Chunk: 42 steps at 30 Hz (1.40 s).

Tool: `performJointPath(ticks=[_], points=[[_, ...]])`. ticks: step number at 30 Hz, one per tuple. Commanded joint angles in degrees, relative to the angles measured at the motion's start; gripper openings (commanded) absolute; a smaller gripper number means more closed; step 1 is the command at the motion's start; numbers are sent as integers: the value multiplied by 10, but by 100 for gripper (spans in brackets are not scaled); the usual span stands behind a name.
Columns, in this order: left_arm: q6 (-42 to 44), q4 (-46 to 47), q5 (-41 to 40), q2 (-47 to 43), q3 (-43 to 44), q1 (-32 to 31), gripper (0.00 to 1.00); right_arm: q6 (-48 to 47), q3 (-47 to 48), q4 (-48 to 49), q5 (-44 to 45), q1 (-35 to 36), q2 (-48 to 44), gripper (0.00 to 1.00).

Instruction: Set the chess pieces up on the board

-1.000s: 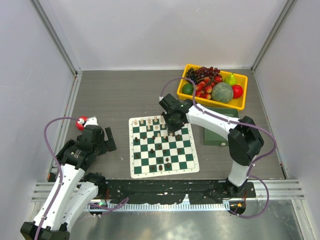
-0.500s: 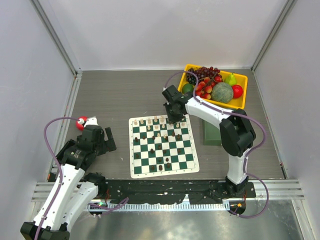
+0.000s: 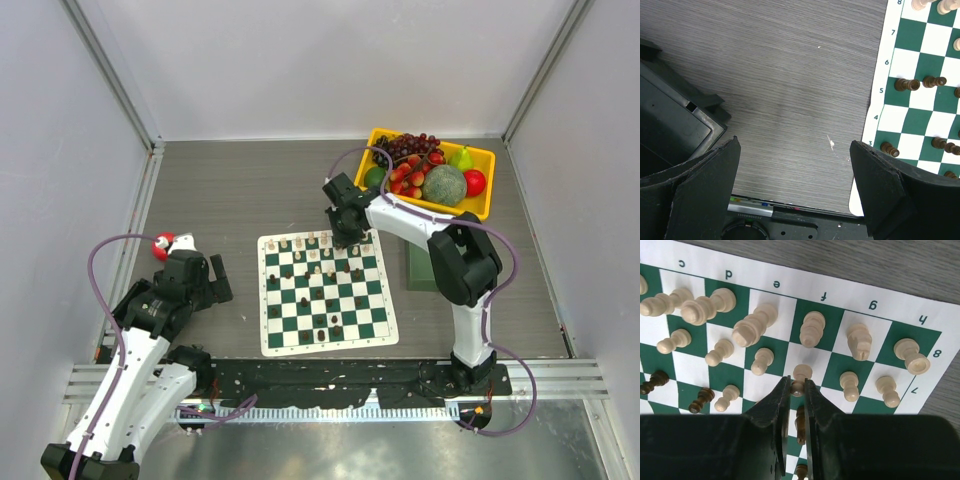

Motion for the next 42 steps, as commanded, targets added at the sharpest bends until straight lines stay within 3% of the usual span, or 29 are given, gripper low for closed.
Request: performJointPath(ticks=[1,7,15,24,31,42], points=[[10,22,-3,-1,1,3,99,0,9,17,6,-3,9,20],[10,22,-2,-1,1,3,99,1,4,23,6,-4,19,20],[10,21,-2,-1,2,3,99,-4,0,18,5,-5,9,33],[10,21,-2,0,1,3,99,-5,-9,5,22,18,-71,42],[10,22,-2,-1,1,2,99,11,-44,14,-3,48,-91,43],[10,22,-2,-2,1,3,99,2,-36,13,-30,59,-42,42]])
